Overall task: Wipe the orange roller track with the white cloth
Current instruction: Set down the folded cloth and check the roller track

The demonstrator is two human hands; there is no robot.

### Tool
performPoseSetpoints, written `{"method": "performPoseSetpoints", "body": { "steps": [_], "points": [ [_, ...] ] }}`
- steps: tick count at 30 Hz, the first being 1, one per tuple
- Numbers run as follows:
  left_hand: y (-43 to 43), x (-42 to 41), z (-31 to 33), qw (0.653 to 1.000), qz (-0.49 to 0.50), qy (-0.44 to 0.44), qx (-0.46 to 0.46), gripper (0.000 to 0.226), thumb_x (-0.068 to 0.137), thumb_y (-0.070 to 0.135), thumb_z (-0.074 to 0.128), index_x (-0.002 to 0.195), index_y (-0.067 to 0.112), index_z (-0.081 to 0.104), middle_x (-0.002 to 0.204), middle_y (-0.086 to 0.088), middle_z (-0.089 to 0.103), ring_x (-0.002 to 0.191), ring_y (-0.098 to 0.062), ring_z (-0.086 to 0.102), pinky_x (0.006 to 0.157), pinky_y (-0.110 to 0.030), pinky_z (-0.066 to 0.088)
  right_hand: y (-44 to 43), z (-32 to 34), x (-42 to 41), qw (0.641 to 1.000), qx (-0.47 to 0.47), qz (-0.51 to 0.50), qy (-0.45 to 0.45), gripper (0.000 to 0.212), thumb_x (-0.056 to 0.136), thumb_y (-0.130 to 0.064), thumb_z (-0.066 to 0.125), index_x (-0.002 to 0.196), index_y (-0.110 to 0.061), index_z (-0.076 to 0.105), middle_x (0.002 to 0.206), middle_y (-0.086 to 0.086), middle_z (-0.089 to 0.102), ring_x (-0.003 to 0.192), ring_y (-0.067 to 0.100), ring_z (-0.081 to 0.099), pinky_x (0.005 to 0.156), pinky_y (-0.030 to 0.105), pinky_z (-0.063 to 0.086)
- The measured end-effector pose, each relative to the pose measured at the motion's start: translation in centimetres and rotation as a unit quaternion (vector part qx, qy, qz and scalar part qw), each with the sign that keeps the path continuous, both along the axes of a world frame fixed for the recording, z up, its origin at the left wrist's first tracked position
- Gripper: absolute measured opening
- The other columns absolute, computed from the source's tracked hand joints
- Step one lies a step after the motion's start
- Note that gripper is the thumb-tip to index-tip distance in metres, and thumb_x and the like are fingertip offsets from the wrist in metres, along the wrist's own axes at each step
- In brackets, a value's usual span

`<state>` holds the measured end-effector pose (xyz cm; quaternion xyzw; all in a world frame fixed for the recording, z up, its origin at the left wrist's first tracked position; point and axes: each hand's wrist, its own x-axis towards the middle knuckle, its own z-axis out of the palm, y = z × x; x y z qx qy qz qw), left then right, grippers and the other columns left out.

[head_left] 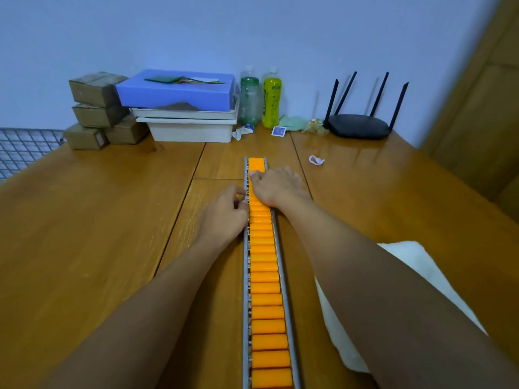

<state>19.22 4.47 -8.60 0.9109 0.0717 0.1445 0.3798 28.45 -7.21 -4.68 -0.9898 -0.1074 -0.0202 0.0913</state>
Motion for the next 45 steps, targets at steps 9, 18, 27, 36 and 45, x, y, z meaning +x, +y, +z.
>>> {"method": "performPoseSetpoints", "body": {
  "steps": [9,18,27,36,45],
  "points": [
    [0.0,-0.2,0.2,1.0,0.003,0.013,-0.016,0.032,0.099,0.037,0.052,0.13,0.033,0.059,0.118,0.006,0.071,0.098,-0.018,0.068,0.088,-0.047,0.056,-1.1,-0.1,-3.7,1.0,-0.017,0.017,0.009,0.056,0.107,-0.047,0.015,0.144,-0.026,0.052,0.143,0.011,0.055,0.134,0.033,0.04,0.105,0.048,0.03],
    [0.1,-0.7,0.5,0.998,-0.006,0.025,-0.054,0.035,0.1,0.036,0.053,0.134,0.031,0.06,0.122,0.002,0.069,0.101,-0.015,0.065,0.088,-0.04,0.055,-2.3,0.0,-7.7,0.999,-0.016,0.027,0.013,0.055,0.108,-0.048,0.016,0.152,-0.029,0.043,0.145,0.01,0.054,0.135,0.032,0.039,0.105,0.047,0.029],
    [0.1,-3.5,1.3,0.995,-0.02,-0.001,-0.1,0.026,0.099,0.02,0.063,0.125,0.018,0.069,0.106,0.002,0.069,0.093,-0.009,0.062,0.07,-0.017,0.041,-3.6,0.2,-11.6,0.999,-0.025,0.041,0.001,0.054,0.108,-0.047,0.017,0.149,-0.026,0.046,0.136,0.01,0.06,0.129,0.031,0.044,0.1,0.047,0.032],
    [-0.5,-7.2,1.0,0.997,-0.033,-0.02,-0.06,0.018,0.1,0.02,0.063,0.115,0.021,0.071,0.095,0.01,0.069,0.092,-0.005,0.064,0.07,-0.019,0.044,-4.0,0.4,-14.1,0.999,-0.038,0.038,0.004,0.054,0.108,-0.047,0.017,0.142,-0.024,0.052,0.132,0.009,0.063,0.126,0.03,0.045,0.097,0.046,0.032],
    [-1.1,-10.5,1.2,0.999,-0.032,-0.016,-0.015,0.027,0.099,0.023,0.063,0.124,0.017,0.07,0.099,0.005,0.069,0.089,-0.006,0.061,0.068,-0.02,0.043,-4.7,0.6,-17.1,0.999,-0.037,0.028,0.002,0.055,0.109,-0.046,0.016,0.145,-0.025,0.051,0.131,0.008,0.063,0.126,0.029,0.045,0.1,0.046,0.031]
  ]
}}
